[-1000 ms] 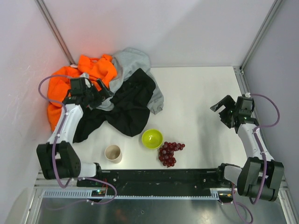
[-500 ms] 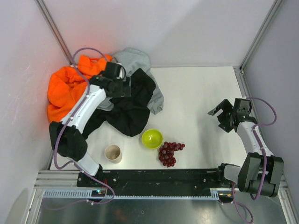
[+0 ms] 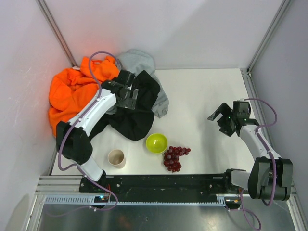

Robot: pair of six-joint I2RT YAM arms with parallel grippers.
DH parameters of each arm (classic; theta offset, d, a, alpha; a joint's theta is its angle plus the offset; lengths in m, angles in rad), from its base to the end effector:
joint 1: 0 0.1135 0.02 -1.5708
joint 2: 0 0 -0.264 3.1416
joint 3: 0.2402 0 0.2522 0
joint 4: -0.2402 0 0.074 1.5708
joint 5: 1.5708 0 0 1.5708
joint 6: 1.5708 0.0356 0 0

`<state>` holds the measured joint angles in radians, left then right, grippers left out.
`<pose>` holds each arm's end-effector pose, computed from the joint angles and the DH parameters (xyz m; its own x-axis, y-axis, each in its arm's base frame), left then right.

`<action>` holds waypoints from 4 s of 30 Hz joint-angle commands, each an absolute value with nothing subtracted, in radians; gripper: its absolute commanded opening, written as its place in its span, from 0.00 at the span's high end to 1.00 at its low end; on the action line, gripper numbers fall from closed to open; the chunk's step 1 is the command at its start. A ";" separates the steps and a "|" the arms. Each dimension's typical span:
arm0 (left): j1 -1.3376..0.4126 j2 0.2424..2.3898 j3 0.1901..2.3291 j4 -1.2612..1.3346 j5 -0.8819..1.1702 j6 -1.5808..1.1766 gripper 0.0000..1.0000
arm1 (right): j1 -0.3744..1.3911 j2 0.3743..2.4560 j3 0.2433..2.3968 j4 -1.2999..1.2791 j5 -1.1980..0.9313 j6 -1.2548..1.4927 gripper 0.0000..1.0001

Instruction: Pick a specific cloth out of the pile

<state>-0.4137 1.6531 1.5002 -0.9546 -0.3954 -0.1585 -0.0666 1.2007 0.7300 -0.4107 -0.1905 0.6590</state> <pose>0.3175 -0.1244 0.3030 -0.8425 0.2108 -0.4957 0.0814 0.9595 0.2697 0.2393 -0.0092 0.2179 -0.6423 0.6454 -0.4134 0.4281 0.7495 0.5050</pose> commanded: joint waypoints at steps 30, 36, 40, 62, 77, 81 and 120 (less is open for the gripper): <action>-0.604 2.151 1.980 -0.949 -0.145 -0.219 0.00 | -0.076 1.239 0.770 -0.353 -0.203 0.641 0.01; -0.604 2.253 2.064 -0.957 -0.115 -0.263 0.00 | -0.143 1.232 0.770 -0.376 -0.250 0.600 0.01; -0.606 2.319 2.106 -0.965 -0.135 -0.269 0.00 | -0.173 1.242 0.769 -0.393 -0.285 0.579 0.01; -0.632 2.350 2.140 -0.977 -0.368 -0.171 0.98 | -0.186 1.278 0.781 -0.417 -0.375 0.552 0.01; -0.507 1.931 2.066 -0.982 -0.503 -0.211 0.99 | -0.178 1.268 0.780 -0.412 -0.385 0.565 0.01; -0.428 1.833 1.931 -0.980 -0.508 -0.226 0.99 | -0.168 1.274 0.780 -0.411 -0.385 0.565 0.01; -0.353 1.970 1.773 -0.879 -0.219 -0.272 0.96 | -0.114 1.315 0.784 -0.372 -0.419 0.588 0.01</action>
